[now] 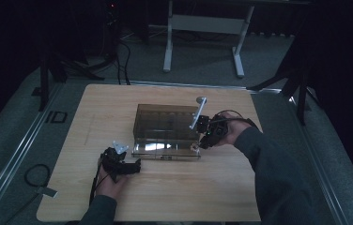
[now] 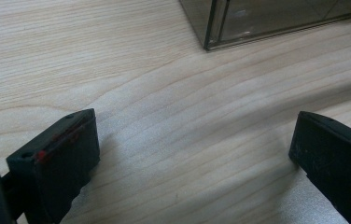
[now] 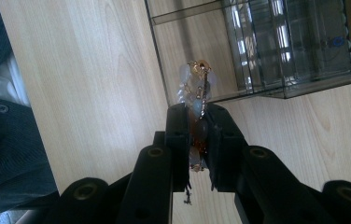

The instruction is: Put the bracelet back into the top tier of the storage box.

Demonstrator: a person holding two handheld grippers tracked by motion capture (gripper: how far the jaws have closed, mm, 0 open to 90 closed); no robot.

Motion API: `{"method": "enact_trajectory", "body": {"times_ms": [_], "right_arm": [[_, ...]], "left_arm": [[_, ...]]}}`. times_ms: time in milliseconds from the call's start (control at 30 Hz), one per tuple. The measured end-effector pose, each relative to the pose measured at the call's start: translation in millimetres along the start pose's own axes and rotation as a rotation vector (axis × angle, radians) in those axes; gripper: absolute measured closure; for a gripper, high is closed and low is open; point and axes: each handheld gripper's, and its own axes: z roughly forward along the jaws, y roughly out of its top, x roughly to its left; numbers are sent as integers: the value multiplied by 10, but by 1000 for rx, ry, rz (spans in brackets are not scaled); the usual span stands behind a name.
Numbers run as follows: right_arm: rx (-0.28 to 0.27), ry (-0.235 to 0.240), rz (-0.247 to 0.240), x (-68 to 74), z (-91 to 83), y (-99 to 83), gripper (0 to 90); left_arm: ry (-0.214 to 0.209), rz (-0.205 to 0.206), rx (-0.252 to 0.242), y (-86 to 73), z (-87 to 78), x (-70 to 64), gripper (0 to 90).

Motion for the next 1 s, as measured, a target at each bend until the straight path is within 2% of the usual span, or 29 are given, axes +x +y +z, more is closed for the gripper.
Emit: {"method": "enact_trajectory", "body": {"times_ms": [1000], "right_arm": [[15, 10, 6, -30, 166, 144, 799]], "left_arm": [[-1, 1, 0, 1, 1, 0, 18]]}}
